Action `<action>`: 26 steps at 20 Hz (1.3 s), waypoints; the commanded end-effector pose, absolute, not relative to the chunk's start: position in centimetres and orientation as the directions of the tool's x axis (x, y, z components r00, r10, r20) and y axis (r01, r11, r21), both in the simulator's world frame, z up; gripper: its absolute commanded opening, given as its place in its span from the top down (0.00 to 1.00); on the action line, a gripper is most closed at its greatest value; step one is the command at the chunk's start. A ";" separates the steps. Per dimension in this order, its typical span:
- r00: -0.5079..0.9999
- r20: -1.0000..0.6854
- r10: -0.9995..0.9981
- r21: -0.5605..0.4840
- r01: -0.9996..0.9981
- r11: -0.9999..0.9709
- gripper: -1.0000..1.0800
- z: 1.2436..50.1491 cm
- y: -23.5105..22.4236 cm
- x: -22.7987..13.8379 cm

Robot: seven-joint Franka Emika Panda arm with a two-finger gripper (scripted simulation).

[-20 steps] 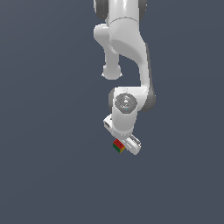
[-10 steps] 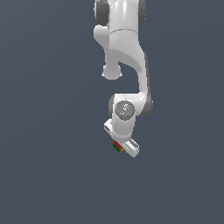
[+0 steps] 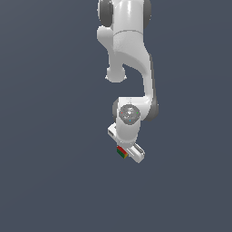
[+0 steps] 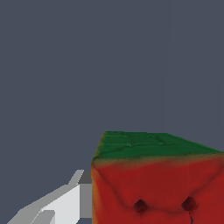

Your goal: Pick up the object and move it to a goal position.

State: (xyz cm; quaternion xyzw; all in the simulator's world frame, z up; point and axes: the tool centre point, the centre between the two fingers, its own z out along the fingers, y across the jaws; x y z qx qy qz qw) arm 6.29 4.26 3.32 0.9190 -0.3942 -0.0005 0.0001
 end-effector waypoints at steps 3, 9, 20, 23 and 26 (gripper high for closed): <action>0.689 -0.001 -0.725 0.001 -0.725 -0.689 1.00 3.4 4.2 6.2; 0.689 -0.001 -0.725 0.001 -0.725 -0.689 1.00 4.3 4.1 5.6; 0.689 -0.001 -0.725 0.000 -0.725 -0.689 1.00 9.3 3.5 2.0; 0.689 -0.002 -0.725 -0.001 -0.725 -0.689 1.00 11.4 3.3 0.6; 0.689 -0.002 -0.725 -0.001 -0.725 -0.689 1.00 13.6 3.0 -0.9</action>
